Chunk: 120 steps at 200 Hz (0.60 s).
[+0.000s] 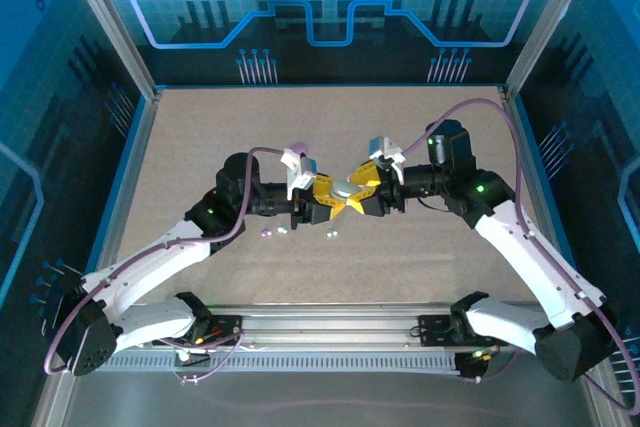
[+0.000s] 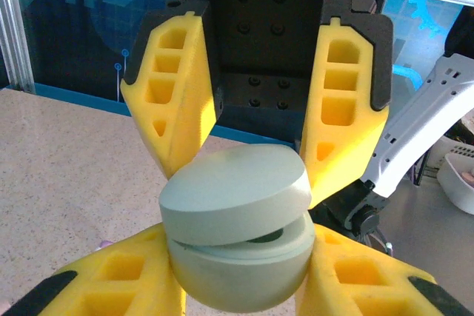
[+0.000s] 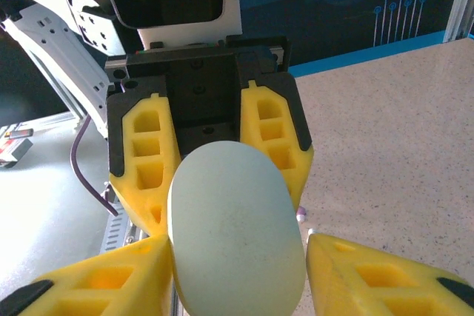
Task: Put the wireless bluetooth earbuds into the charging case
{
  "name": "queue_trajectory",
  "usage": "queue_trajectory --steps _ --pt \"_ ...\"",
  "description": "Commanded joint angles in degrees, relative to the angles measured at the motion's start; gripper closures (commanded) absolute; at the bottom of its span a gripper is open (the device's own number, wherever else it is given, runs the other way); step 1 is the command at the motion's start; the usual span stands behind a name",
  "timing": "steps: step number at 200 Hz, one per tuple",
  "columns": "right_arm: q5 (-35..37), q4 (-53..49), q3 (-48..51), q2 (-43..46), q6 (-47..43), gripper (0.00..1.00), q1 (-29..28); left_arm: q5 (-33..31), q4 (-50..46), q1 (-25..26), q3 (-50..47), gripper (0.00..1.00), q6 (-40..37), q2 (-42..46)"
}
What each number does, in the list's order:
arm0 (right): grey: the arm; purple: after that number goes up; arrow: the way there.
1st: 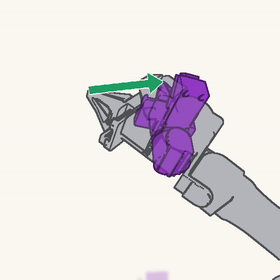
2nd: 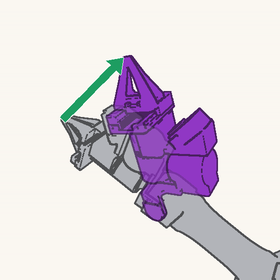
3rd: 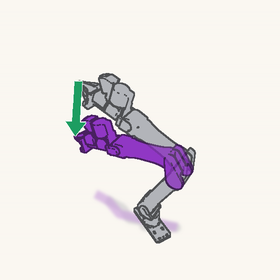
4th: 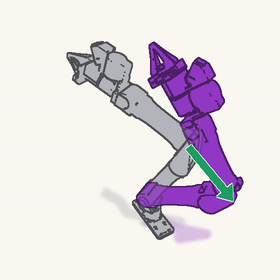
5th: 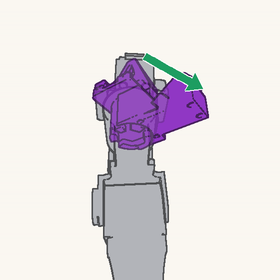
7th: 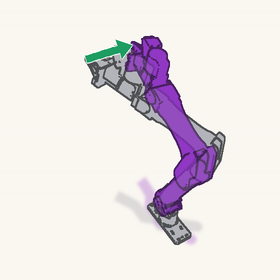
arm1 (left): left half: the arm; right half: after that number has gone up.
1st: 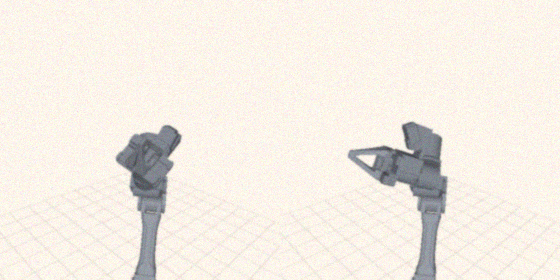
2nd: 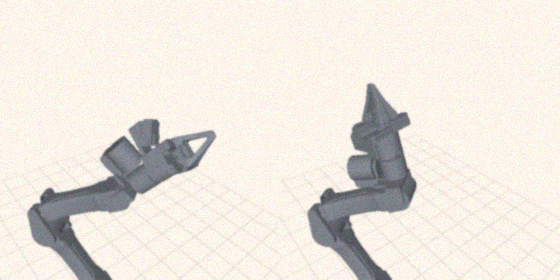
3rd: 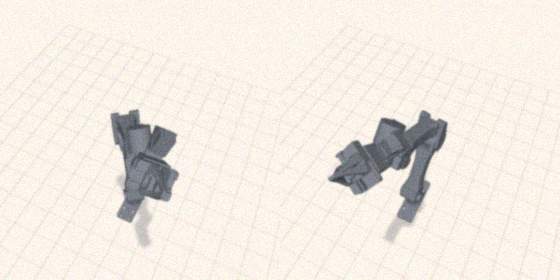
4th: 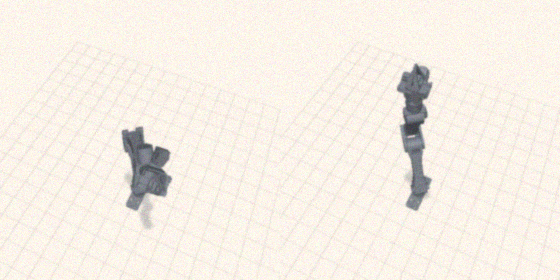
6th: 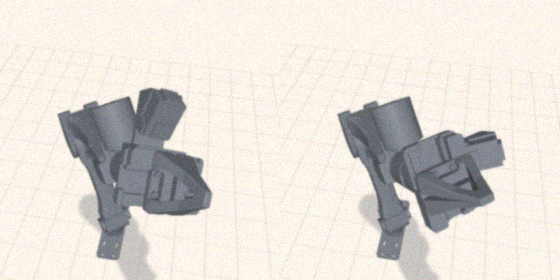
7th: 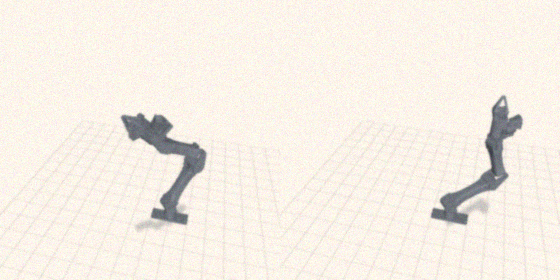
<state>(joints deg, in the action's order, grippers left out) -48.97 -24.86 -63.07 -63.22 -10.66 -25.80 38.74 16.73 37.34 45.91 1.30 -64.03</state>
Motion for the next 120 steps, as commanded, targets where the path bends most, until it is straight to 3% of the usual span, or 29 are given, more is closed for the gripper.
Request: queue_trajectory --steps 1,45,120 --pt "3.86 4.72 -2.05 -0.15 1.34 0.52 1.41 5.29 -0.91 1.56 -0.61 0.75 -1.57 1.74" --pt "6.27 5.54 -1.84 0.03 1.46 0.56 1.46 5.42 -1.06 1.58 -0.54 0.75 -1.60 1.71" --pt "6.84 8.33 -1.19 1.13 2.21 0.54 1.46 5.47 -1.38 1.57 -0.62 0.75 -1.65 1.54"
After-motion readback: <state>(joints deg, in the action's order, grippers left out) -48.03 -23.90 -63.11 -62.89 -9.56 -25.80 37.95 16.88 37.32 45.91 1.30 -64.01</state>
